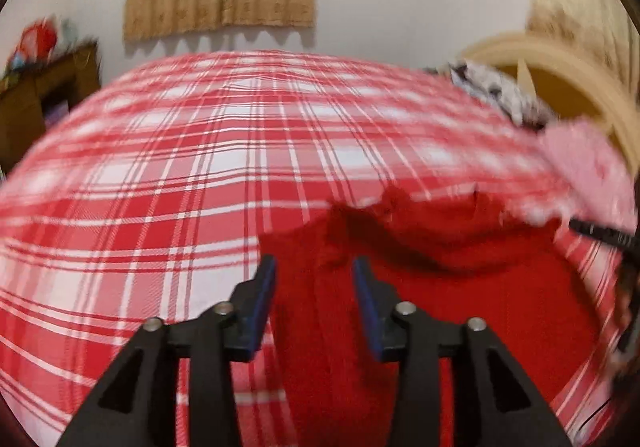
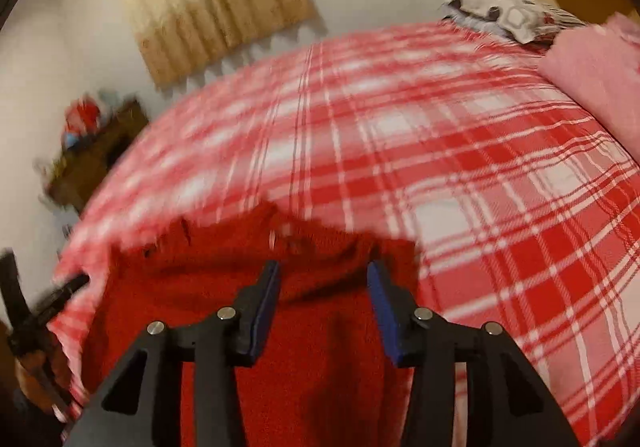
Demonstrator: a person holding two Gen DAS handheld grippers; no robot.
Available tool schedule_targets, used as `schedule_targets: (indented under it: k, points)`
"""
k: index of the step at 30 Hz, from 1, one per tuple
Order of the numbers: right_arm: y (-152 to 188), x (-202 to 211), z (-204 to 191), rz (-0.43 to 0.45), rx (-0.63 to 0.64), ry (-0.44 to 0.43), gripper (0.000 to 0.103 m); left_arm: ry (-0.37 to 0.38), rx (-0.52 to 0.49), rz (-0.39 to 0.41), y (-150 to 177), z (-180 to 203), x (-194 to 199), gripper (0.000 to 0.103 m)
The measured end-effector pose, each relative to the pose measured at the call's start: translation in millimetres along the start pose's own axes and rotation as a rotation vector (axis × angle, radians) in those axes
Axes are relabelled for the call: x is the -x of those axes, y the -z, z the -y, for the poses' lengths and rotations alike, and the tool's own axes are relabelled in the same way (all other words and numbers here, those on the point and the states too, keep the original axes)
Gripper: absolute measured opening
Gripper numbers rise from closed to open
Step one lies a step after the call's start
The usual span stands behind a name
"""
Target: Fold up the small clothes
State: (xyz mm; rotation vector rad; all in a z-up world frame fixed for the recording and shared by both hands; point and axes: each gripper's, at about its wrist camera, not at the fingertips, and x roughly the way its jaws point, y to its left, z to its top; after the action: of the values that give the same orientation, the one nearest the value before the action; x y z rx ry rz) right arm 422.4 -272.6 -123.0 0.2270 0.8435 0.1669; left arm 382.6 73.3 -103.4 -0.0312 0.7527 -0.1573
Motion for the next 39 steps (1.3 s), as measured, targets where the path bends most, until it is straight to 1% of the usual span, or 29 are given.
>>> schedule_targets:
  k: [2, 3, 6, 7, 9, 12, 14, 16, 18, 20, 22, 25, 29, 31, 32, 34, 36, 37, 38, 39]
  points:
    - [8.8, -4.7, -11.7, -0.029, 0.047, -0.007, 0.047, -0.02, -0.037, -0.008, 3.8, 6.9, -2.2, 0.046]
    - [11.7, -6.3, -15.6, -0.034, 0.062, -0.003, 0.047, -0.031, -0.032, -0.012, 5.2, 6.1, -3.8, 0.046]
    - [18.8, -5.0, -22.5, -0.034, 0.079, 0.004, 0.047, -0.037, 0.031, -0.043, 7.9, -1.3, -7.6, 0.046]
    - [21.2, -1.8, -22.6, -0.035, 0.074, -0.007, 0.047, -0.033, 0.053, -0.048, 10.5, -3.6, -5.1, 0.046]
    - [29.1, 6.3, -21.0, -0.038, 0.067, -0.023, 0.047, -0.016, 0.082, -0.031, 18.7, -5.8, 7.0, 0.046]
    - [46.2, 19.5, -17.7, -0.055, 0.076, -0.023, 0.047, -0.008, 0.072, -0.009, 33.7, -3.1, 27.3, 0.046]
    - [59.1, 29.3, -12.7, -0.065, 0.081, -0.017, 0.047, -0.01, 0.047, 0.008, 46.3, -0.1, 40.7, 0.055]
    - [71.7, 39.9, -6.0, -0.068, 0.076, -0.016, 0.047, -0.025, 0.02, 0.02, 55.2, 3.1, 47.7, 0.059]
    - [83.0, 52.4, 1.9, -0.057, 0.057, -0.004, 0.047, -0.04, -0.017, 0.03, 64.7, 7.0, 53.0, 0.06]
    - [91.5, 62.2, 9.2, -0.047, 0.034, 0.0, 0.047, -0.054, -0.034, 0.027, 73.7, 8.8, 52.7, 0.064]
    - [97.1, 66.0, 14.2, -0.047, 0.016, 0.004, 0.047, -0.048, -0.02, 0.011, 76.8, 5.6, 47.2, 0.064]
    - [101.9, 65.5, 21.5, -0.052, -0.001, 0.046, 0.046, -0.06, 0.007, -0.004, 81.7, 1.6, 40.2, 0.064]
    - [113.3, 69.1, 25.6, -0.069, -0.037, 0.004, 0.046, -0.056, 0.042, 0.004, 88.7, -3.4, 44.7, 0.064]
    - [120.2, 67.0, 23.2, -0.086, -0.025, 0.0, 0.047, -0.05, 0.045, 0.002, 93.5, -3.9, 46.2, 0.064]
    - [123.1, 66.1, 21.4, -0.088, -0.018, 0.005, 0.047, -0.038, 0.047, 0.0, 94.8, -3.8, 46.7, 0.062]
    - [125.0, 65.3, 19.9, -0.086, -0.022, -0.004, 0.047, -0.011, 0.053, 0.01, 94.2, -3.5, 49.1, 0.062]
    - [125.2, 63.1, 19.7, -0.086, -0.029, -0.01, 0.047, 0.031, 0.062, 0.007, 92.4, -2.4, 48.7, 0.054]
    - [125.1, 61.3, 18.6, -0.085, -0.03, -0.008, 0.047, 0.051, 0.066, -0.001, 92.0, -1.6, 47.4, 0.045]
    - [125.2, 61.3, 18.7, -0.088, -0.027, -0.01, 0.046, 0.061, 0.066, -0.01, 92.4, -0.4, 44.9, 0.044]
    - [126.2, 59.9, 16.7, -0.092, -0.022, -0.01, 0.046, 0.05, 0.06, -0.025, 94.6, 1.3, 40.8, 0.044]
